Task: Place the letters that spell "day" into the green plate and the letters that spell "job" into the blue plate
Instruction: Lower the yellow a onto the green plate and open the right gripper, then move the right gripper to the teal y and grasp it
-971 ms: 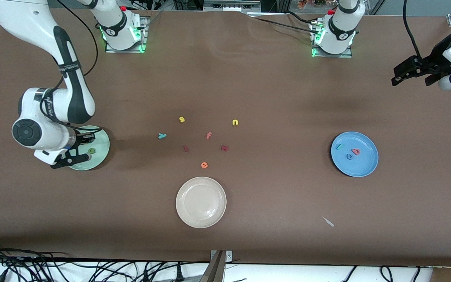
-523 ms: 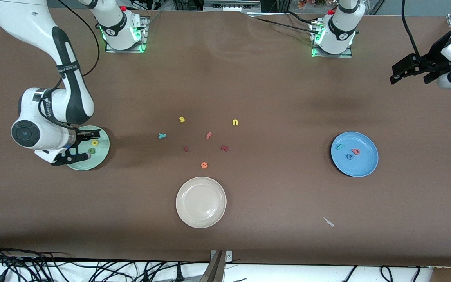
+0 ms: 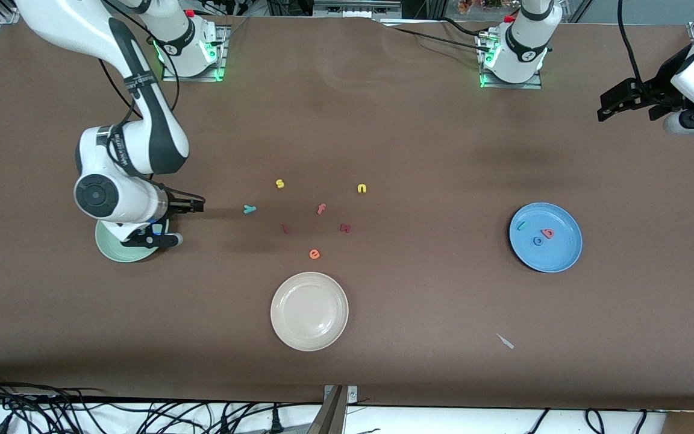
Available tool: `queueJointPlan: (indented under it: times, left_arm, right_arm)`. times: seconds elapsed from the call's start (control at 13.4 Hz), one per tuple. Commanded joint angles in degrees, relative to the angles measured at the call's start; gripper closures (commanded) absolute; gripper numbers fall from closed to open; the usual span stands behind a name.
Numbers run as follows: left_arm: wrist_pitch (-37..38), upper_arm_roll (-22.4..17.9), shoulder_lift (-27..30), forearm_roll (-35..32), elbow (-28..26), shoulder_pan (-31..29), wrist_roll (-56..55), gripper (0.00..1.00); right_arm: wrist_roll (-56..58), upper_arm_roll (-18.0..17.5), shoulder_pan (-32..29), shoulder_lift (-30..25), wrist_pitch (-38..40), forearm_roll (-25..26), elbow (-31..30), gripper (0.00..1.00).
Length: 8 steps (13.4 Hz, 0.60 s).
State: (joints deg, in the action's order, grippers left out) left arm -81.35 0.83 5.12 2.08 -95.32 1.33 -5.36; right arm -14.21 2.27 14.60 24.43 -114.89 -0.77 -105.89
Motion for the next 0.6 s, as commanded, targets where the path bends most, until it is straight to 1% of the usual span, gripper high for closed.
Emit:
queueJointPlan:
  times: [0.0,0.07,0.22,0.52]
  left_arm:
    - [1.4,0.2,-1.0,-2.3,2.2,0.4,-0.3,0.0]
    - [1.2,0.3,-1.2,-2.3,2.3,0.4,-0.4,0.0]
    - [1.5,0.1,-1.3,-2.3,2.9,0.3,-0.4,0.0]
    - [1.6,0.2,-1.3,-2.2,3.0,0.3,-0.5,0.0]
  right_arm:
    - [-9.2,-3.7,-0.4,-0.8,-2.0,-0.5,-1.1,0.0]
    - [-11.8,-4.5,0.1,-0.7,-3.0,-0.3,-1.7,0.0]
    - [-16.7,-4.6,1.6,-0.7,-6.0,-0.3,-3.6,0.0]
    - [-21.9,-4.6,5.2,-0.6,-13.2,-0.2,-7.6,0.0]
